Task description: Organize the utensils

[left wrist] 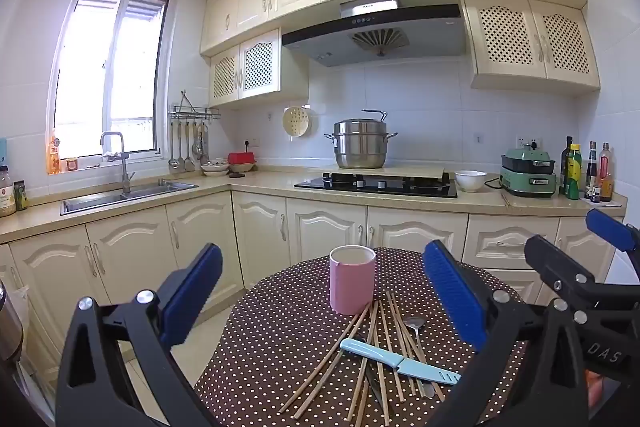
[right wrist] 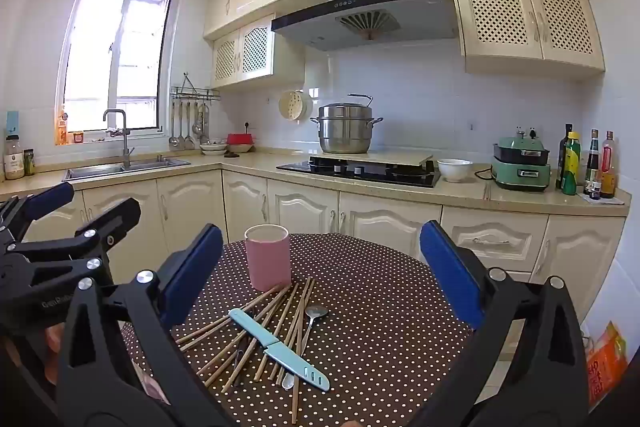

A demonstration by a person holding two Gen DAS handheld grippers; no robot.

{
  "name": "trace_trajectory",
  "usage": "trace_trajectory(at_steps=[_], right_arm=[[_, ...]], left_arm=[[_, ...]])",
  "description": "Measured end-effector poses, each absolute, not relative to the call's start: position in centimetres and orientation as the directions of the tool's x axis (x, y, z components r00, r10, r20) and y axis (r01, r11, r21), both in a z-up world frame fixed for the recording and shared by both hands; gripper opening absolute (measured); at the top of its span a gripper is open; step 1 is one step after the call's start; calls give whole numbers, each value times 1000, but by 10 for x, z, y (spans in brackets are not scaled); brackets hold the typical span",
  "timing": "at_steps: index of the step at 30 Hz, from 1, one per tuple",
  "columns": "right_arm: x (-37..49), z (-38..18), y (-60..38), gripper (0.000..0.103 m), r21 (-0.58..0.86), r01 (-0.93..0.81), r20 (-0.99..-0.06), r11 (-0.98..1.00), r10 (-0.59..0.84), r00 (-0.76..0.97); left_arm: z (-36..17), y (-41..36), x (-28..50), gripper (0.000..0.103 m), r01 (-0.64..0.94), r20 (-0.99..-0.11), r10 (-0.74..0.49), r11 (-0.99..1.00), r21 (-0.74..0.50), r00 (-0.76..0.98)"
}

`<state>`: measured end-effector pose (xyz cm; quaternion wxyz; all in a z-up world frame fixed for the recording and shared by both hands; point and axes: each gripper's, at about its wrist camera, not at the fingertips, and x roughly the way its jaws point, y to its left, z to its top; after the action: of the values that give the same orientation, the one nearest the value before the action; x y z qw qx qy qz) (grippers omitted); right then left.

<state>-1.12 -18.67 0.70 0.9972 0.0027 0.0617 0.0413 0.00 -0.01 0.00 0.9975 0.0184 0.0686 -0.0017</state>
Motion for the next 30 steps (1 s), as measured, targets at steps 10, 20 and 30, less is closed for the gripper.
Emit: trace_trajectory(at_steps=[10,20,30], right_arm=[[-9,3,-183,97,9,-82,-129,997,83,988],[-6,3,-179,97,1,-80,-131,997,80,988],[-7,4,-180,97,3,-83,-136,997,82,987]], left_arm=[[4,0,1,99,2,-137,3,999,33,991],[-1,6,2,99,5,-140,-1,1000,26,990],[-1,4,1,99,-1,-140,5,999,32,990]])
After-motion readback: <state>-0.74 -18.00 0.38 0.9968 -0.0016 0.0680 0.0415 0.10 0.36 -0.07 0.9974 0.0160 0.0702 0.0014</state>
